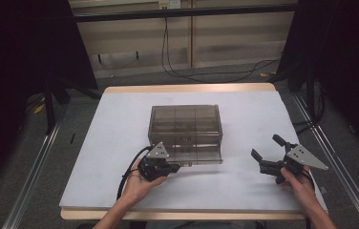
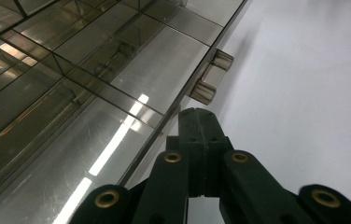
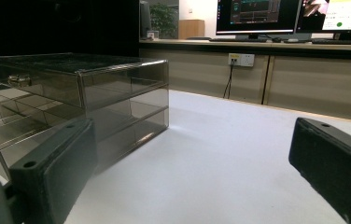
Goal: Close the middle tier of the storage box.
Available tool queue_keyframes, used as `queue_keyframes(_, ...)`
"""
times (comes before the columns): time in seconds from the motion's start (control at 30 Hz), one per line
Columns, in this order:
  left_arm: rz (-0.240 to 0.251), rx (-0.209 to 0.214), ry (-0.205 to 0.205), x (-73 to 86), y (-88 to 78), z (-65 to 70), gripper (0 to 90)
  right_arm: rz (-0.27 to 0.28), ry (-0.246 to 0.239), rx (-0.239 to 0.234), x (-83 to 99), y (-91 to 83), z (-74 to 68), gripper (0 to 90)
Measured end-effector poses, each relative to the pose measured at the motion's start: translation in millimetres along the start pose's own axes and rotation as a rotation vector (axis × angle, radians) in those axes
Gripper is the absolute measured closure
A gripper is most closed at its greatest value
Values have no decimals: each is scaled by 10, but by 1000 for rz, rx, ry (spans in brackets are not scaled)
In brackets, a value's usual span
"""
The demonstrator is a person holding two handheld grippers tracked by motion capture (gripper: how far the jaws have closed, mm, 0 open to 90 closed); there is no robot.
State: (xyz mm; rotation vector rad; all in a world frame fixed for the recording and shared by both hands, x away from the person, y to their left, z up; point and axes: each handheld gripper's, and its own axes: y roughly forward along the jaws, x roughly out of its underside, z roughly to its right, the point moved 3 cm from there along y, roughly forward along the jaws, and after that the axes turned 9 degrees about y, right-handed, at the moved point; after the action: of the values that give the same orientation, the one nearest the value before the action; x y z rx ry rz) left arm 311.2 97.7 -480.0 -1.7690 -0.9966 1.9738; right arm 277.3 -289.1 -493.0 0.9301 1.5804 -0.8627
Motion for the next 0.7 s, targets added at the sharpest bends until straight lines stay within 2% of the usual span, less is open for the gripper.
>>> queue_keyframes(0.23, 1, -3, 1, -4, 10, 0, 900, 1, 0, 2, 0, 0, 1, 8)
queue_keyframes(0.33, 16, -7, 1, -11, 21, -10, 900, 2, 2, 2, -1, 1, 0, 8)
queue_keyframes(0.53, 27, -7, -23, -24, 15, -23, 900, 1, 2, 1, -1, 0, 1, 8)
queue_keyframes(0.57, 17, -9, -12, -25, 6, -32, 900, 2, 3, 2, -1, 1, 0, 8)
queue_keyframes(0.7, 23, -11, -13, -25, 7, -35, 900, 4, 5, 0, -1, 2, 1, 8)
